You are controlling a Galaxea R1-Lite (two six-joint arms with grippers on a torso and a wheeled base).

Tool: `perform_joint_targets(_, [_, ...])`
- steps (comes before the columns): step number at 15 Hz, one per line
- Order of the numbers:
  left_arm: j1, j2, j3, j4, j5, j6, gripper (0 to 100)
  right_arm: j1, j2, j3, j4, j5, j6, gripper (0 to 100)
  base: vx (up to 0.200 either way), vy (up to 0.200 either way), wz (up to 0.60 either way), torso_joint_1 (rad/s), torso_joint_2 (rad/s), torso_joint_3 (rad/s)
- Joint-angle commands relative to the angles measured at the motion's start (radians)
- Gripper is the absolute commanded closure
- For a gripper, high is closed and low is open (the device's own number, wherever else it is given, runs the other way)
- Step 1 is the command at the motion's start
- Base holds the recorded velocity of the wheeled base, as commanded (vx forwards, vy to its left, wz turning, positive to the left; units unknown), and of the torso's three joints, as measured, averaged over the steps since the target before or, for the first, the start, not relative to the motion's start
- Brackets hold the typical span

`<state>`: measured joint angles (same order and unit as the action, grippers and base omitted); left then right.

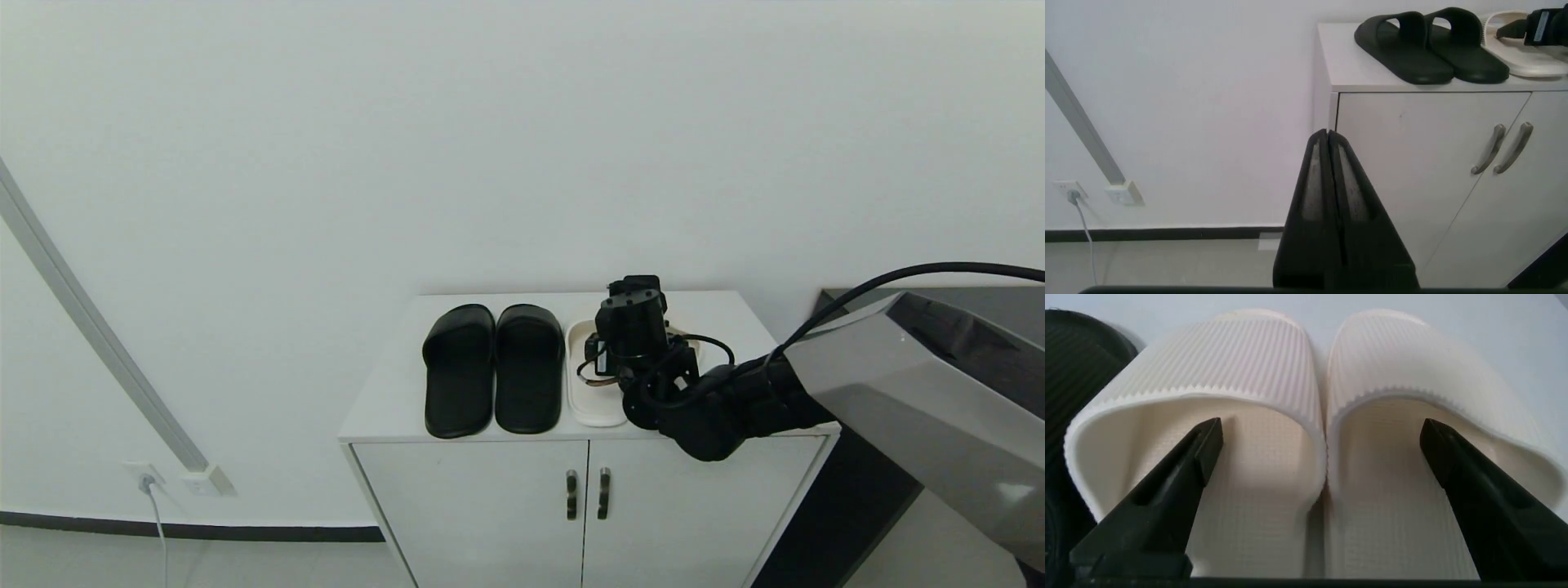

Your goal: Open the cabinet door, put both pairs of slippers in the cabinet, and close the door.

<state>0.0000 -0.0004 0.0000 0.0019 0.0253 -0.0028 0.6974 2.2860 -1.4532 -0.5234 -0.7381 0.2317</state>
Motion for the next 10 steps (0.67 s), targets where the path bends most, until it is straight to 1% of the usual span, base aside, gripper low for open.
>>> perform_joint_targets(1, [0.0,0.0,0.0,0.0,0.001,0.0,100,-0.009,0.01,-0.018,0.0,0.0,0.0,0,0.0,0.0,0.0,0.0,0.0,0.0])
perform_joint_targets(3, [0.0,0.0,0.0,0.0,0.001,0.0,100,-0.018,0.012,-0.024,-0.001,0.002,0.0,0,0.0,0.0,0.0,0.0,0.0,0.0])
perform_joint_targets(4, [0.0,0.0,0.0,0.0,0.001,0.0,100,-0.021,0.012,-0.027,-0.001,0.002,-0.002,100,0.0,0.0,0.0,0.0,0.0,0.0])
perform_joint_targets(10, [0.0,0.0,0.0,0.0,0.002,-0.002,100,-0.026,0.023,-0.03,-0.004,0.002,-0.026,100,0.0,0.0,0.0,0.0,0.0,0.0])
